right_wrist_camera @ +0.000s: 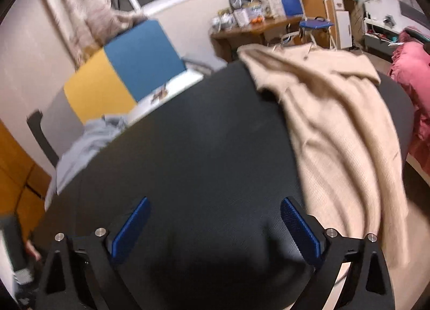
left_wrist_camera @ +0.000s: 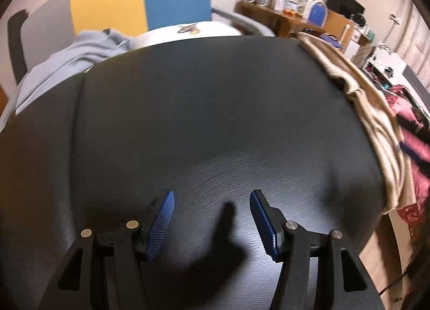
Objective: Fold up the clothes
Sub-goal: 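Move both grippers toward the beige sweater lying on the table edge, then grasp the beige sweater with the left gripper and lift it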
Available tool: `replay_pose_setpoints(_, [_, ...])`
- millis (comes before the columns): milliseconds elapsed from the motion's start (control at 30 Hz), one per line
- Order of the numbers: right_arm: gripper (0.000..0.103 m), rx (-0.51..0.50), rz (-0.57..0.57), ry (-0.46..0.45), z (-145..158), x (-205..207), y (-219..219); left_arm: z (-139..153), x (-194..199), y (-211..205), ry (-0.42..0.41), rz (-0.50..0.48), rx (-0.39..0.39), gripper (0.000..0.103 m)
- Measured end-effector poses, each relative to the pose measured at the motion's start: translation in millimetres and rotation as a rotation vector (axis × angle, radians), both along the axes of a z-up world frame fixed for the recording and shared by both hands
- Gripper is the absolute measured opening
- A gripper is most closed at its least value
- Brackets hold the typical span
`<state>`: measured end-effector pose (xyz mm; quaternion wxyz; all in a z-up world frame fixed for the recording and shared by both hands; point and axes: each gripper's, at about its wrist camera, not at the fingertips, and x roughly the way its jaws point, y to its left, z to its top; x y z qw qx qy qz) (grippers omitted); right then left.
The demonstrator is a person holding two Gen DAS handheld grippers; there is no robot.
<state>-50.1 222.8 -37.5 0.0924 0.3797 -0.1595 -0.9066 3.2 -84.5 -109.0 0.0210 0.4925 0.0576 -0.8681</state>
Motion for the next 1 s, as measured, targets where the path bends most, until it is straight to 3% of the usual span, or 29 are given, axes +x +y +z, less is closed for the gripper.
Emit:
replay_pose_setpoints(267, [0.1,0.186,-0.123,0.081,26,-67,57,-17,10,-20,-0.006,0.032,0.033,0.062])
replay_pose_setpoints(400, [0.102,0.287,-0.192,-0.039,6,-130,90,-17,9,-24,-0.004,0.003,0.079,0.076])
replay_pose_setpoints(467, [0.102,0.239,-0.214,-0.132,-12,-158,106,-17,12,-26,0.003,0.0,0.092,0.076])
replay_pose_setpoints(533, [0.102,0.125,-0.199,-0.201,-29,-175,108,-18,13,-26,0.01,-0.005,0.097,0.077])
replay_pose_setpoints(600, [0.103,0.01,-0.131,-0.231,-42,-183,93,-18,12,-25,0.014,-0.019,0.108,0.08])
replay_pose_setpoints(633, [0.103,-0.001,-0.09,-0.225,-45,-184,79,-18,10,-26,0.016,-0.025,0.121,0.08])
replay_pose_setpoints(733, [0.103,0.034,0.086,-0.177,-47,-173,18,-15,11,-37,0.017,-0.025,0.192,0.08])
replay_pose_setpoints(833, [0.103,0.046,0.228,-0.148,-46,-152,-39,-10,20,-57,0.018,0.012,0.28,0.07])
replay_pose_setpoints(867, [0.103,0.057,0.284,-0.131,-44,-144,-60,-6,25,-64,0.029,0.03,0.288,0.066])
replay_pose_setpoints(1000, [0.103,0.11,0.49,-0.086,-38,-100,-138,20,52,-95,0.116,0.086,0.28,0.066])
